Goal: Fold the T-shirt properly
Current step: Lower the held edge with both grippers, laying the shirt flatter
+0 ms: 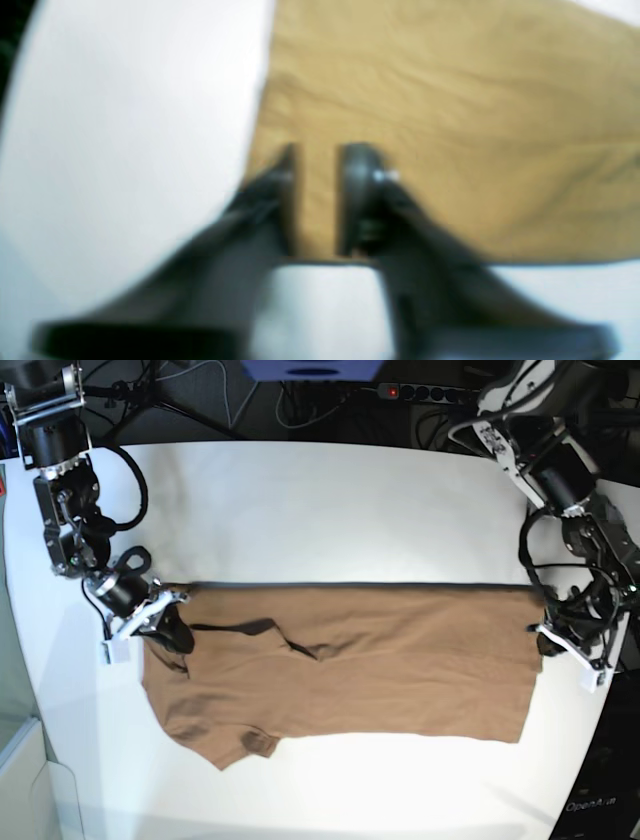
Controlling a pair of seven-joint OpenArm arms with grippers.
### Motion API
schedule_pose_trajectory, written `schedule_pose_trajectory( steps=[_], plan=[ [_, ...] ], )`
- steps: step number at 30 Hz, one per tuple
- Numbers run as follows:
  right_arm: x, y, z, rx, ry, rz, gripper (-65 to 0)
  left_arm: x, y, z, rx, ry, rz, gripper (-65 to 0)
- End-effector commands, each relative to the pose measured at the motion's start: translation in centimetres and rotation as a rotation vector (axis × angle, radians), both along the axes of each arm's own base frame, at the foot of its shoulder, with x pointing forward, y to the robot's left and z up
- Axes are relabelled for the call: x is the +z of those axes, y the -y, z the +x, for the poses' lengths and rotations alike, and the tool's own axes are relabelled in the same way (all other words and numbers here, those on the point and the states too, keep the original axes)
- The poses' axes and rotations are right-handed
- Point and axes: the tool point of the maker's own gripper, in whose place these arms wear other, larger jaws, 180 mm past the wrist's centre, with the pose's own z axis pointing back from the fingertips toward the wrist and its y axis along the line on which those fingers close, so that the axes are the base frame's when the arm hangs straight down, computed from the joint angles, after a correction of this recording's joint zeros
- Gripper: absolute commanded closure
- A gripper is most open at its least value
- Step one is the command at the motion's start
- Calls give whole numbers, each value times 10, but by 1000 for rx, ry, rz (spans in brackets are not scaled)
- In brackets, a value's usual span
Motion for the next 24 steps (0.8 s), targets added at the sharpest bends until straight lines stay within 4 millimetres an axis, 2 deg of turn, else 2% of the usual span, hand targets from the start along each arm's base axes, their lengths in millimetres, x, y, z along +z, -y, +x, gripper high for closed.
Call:
schedule_pose_trajectory(
  steps=[1,3,6,10,15,24],
  plan=[
    [15,8,10,-16,50,10,-7,17,0,16,-13,57,11,0],
    [7,14,11,-32,28,6,-10,2,11,16,-50,7,12,-34],
    [-10,22,7,-51,-17,0,-9,-16,20,12,-61,-38,-25,-20],
    [-21,29,3,-69,-49,-5,-9,-26,25,14,-56,-27,-58,-20],
    [-35,36,-3,-89,-88,-10,-9,-56,26,2,-57,-111,-65,-20],
    [-50,38,-19,-92,-130,-16,-9,-64,22,-1,-48,-124,-37,-19]
  ],
)
